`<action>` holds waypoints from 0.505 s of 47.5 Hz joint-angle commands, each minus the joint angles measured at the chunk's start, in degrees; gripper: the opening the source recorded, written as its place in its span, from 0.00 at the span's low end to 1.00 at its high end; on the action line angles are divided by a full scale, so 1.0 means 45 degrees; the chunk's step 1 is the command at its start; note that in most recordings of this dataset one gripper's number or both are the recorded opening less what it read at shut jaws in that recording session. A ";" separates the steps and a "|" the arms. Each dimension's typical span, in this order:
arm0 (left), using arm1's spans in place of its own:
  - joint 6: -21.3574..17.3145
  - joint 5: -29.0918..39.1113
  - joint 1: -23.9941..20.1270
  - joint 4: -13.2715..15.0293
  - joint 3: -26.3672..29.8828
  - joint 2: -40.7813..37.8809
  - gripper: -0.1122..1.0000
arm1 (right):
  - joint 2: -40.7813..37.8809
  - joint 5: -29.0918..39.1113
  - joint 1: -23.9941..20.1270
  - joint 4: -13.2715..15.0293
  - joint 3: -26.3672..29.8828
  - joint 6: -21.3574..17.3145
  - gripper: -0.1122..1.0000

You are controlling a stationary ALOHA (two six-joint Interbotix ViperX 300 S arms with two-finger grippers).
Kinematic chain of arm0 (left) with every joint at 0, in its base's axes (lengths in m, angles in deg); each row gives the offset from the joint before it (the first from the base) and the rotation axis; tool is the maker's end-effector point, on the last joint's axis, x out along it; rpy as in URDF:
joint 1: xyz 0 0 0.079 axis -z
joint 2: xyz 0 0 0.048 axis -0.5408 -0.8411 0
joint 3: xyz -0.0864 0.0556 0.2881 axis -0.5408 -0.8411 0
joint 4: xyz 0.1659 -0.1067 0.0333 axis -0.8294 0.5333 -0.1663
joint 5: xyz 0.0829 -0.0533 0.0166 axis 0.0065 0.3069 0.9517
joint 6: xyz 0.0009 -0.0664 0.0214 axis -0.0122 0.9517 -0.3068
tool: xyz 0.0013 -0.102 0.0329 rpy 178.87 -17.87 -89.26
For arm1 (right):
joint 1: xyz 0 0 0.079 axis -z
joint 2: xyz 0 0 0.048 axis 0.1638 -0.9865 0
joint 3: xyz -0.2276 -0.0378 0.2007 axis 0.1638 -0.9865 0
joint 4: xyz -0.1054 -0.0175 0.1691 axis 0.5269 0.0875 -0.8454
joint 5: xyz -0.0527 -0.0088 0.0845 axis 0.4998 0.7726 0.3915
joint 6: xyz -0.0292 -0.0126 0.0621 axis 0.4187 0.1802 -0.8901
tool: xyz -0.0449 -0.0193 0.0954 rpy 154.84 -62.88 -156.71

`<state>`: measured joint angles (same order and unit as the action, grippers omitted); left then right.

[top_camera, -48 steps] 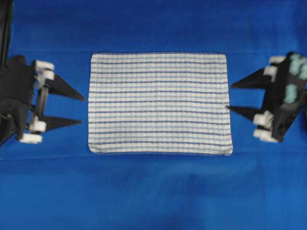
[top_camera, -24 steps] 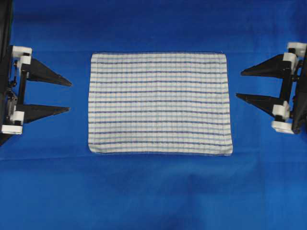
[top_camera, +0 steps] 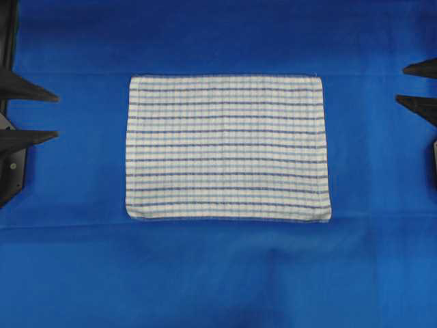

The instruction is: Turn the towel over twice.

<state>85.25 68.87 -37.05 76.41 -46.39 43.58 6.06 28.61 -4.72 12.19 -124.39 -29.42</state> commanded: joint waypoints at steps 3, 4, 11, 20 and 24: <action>0.0059 0.0469 -0.0020 -0.0020 -0.0176 0.0664 0.63 | 0.0996 -0.0059 -0.0020 0.0078 -0.0605 -0.0117 0.63; 0.0156 0.0469 -0.0039 -0.0020 -0.0273 0.0820 0.63 | 0.1152 -0.0059 -0.0020 0.0078 -0.0723 -0.0137 0.63; 0.0215 0.0469 -0.0020 0.0039 -0.0762 0.1230 0.63 | 0.1934 -0.0059 0.0000 0.0078 -0.1504 -0.0293 0.61; 0.0586 0.0137 -0.0020 0.0059 -0.1562 0.1406 0.63 | 0.2148 -0.0449 -0.0020 0.0098 -0.2188 -0.0527 0.60; 0.0723 0.0020 -0.0039 0.0078 -0.1797 0.1484 0.63 | 0.2168 -0.0703 -0.0020 0.0059 -0.2500 -0.0645 0.59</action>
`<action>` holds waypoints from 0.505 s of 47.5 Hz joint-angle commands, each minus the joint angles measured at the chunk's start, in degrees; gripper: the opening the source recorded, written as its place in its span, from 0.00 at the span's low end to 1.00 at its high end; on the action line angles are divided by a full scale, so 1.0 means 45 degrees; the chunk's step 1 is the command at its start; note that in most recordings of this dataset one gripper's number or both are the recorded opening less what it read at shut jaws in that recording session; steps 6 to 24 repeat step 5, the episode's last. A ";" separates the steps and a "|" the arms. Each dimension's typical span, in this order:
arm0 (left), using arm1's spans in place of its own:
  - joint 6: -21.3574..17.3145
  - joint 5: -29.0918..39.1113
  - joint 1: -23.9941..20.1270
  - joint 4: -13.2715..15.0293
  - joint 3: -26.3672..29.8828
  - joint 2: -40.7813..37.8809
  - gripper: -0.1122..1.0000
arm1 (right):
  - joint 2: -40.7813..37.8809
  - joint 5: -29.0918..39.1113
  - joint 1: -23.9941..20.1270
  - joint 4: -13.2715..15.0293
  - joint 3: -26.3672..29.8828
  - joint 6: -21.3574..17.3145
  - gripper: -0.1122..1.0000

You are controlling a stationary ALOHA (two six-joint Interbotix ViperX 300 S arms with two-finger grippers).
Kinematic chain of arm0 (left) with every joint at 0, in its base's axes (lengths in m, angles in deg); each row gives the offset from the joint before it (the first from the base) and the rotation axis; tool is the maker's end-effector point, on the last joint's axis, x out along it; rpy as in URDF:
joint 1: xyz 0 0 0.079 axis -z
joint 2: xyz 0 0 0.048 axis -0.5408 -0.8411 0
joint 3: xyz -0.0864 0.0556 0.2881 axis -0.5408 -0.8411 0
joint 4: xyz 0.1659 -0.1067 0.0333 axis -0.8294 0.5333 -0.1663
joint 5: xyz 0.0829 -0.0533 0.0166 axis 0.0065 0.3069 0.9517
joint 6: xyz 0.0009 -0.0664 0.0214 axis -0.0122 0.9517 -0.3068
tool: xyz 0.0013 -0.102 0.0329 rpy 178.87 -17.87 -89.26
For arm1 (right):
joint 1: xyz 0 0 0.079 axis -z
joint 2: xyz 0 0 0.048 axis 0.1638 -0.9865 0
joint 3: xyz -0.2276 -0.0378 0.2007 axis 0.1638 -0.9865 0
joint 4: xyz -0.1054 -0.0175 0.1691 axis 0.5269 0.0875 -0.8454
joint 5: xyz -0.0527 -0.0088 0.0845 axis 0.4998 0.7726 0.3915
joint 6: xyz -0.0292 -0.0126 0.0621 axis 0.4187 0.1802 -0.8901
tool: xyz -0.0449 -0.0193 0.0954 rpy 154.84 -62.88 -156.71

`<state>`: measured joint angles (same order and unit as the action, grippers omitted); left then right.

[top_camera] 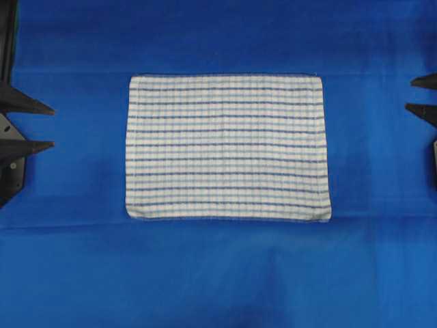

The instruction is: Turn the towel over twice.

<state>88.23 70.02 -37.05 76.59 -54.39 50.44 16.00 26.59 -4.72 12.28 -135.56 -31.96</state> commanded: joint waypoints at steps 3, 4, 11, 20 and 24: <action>0.0078 -0.0234 -0.0020 0.0039 -0.0137 0.0000 0.63 | -0.0039 -0.0410 0.0000 0.0039 -0.0156 -0.0254 0.58; 0.0078 -0.0254 -0.0020 0.0039 -0.0156 0.0020 0.63 | -0.0039 -0.0430 0.0000 0.0039 -0.0195 -0.0312 0.57; 0.0078 -0.0234 -0.0020 0.0039 -0.0176 0.0039 0.63 | -0.0039 -0.0469 -0.0020 0.0039 -0.0215 -0.0371 0.57; 0.0078 -0.0234 -0.0020 0.0039 -0.0176 0.0039 0.63 | -0.0039 -0.0469 -0.0020 0.0039 -0.0215 -0.0371 0.57; 0.0078 -0.0234 -0.0020 0.0039 -0.0176 0.0039 0.63 | -0.0039 -0.0469 -0.0020 0.0039 -0.0215 -0.0371 0.57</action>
